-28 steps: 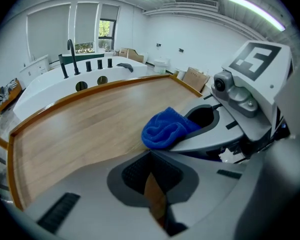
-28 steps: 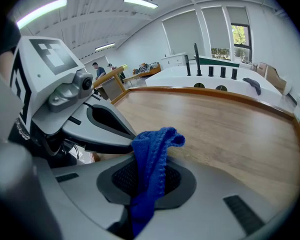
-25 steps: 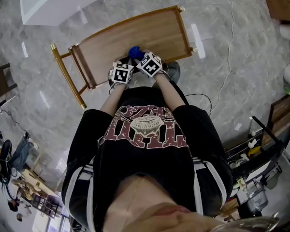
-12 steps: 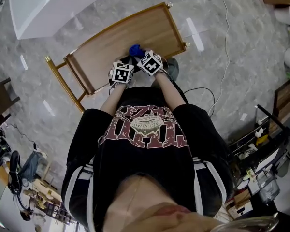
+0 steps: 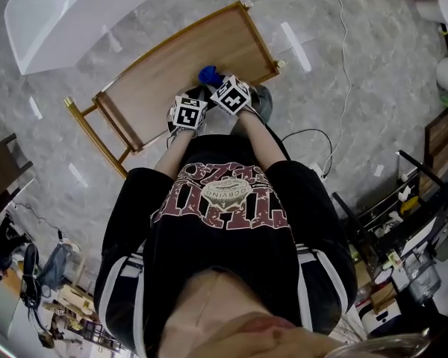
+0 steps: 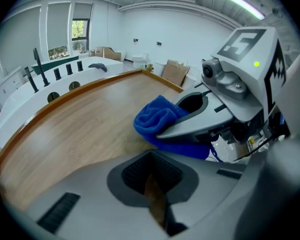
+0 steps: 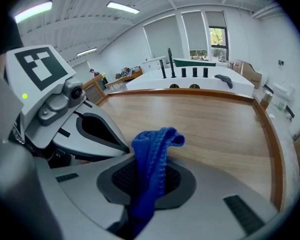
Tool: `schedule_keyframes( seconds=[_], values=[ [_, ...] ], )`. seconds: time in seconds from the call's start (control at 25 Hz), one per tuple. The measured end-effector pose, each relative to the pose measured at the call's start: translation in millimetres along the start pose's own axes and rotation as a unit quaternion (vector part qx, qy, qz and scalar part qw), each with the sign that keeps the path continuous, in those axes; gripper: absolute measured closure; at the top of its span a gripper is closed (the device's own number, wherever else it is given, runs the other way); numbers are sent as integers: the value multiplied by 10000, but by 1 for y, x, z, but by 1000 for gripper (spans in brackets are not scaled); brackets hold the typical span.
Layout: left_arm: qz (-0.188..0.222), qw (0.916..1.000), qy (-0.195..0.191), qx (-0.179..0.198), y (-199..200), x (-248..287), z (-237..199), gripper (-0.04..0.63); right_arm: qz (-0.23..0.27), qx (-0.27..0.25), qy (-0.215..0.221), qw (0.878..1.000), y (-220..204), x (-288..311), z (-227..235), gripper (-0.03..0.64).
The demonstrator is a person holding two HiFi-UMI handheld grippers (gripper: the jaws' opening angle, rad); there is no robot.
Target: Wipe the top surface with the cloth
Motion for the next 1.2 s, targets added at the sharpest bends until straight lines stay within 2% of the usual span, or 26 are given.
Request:
schedule_keyframes(
  seconds=[0.2,0.44,0.68,0.84,1.04,1.2],
  values=[
    [-89,9999,-74,-51,2,5,7,549,-15,44,-134,9999,-5,-7,12,558],
    [-167,9997,-120,133,5,6,12,549,-29,178,-340,9993,-9,-16,26,558],
    [-221,9996,-145,-65,2,8,13,549,-44,300,-507,9983,-16,-24,41,557],
    [-255,9995,-159,113,4,8,13,549,-70,325,-648,9973,-18,-29,50,557],
    [-176,9989,-311,-295,2,6,10,549,-80,483,-854,9951,-25,-34,60,557],
    [-339,9989,-308,37,5,9,13,549,-70,584,-925,9940,-27,-39,66,557]
  ],
)
Point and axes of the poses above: the fingertips, and each gripper's own axes: x forward along the fingers, z to its right, y out of its top, the point moved 7 cm from there along -x, backward along the fingers, and after that the axes turned 4 degrees about -y, right-handed, at the moved point
